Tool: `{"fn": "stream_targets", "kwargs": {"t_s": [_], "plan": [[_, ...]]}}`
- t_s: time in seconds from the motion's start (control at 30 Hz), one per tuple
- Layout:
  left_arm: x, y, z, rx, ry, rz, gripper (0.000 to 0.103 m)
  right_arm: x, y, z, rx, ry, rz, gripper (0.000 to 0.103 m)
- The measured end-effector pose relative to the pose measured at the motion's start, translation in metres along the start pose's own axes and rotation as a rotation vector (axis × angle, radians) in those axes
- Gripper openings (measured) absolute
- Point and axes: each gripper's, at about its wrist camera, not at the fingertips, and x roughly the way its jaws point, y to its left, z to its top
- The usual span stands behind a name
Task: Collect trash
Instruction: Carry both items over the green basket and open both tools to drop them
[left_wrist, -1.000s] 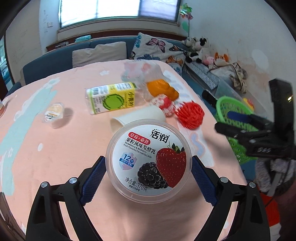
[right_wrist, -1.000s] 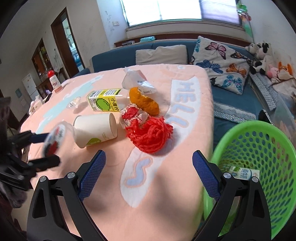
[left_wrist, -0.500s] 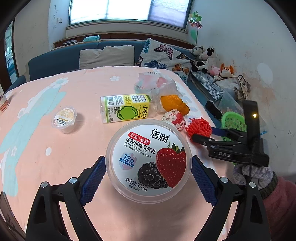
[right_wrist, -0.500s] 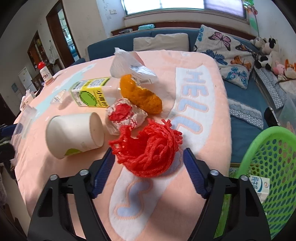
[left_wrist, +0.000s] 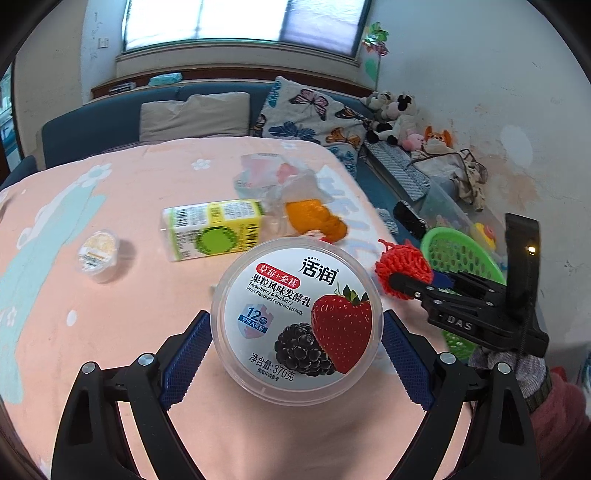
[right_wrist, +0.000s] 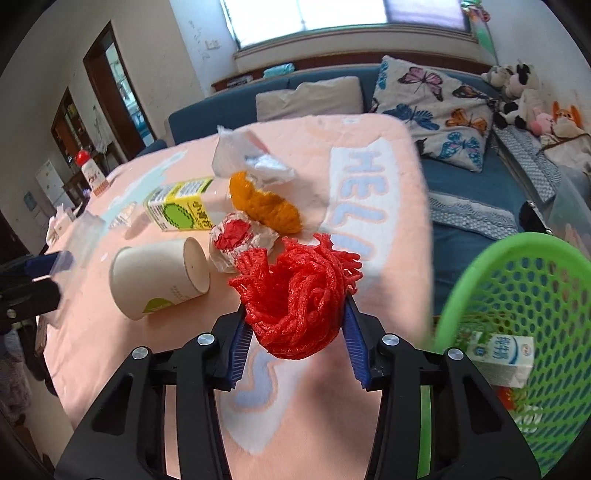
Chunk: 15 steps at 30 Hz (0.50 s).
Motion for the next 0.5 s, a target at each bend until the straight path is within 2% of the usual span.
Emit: {"fn": "stream_targets", "kwargs": {"t_s": [0.2,0.5], "plan": [[0.010,-0.032,0.009,0.044,0.009,-0.048,0.087,-0.041,-0.025,-0.010,0.034,-0.043,-0.056,0.046],[0.030,-0.085,0.025,0.120,0.031,-0.116,0.087,-0.092,-0.088,-0.030,0.132,-0.081,-0.197,0.047]]}}
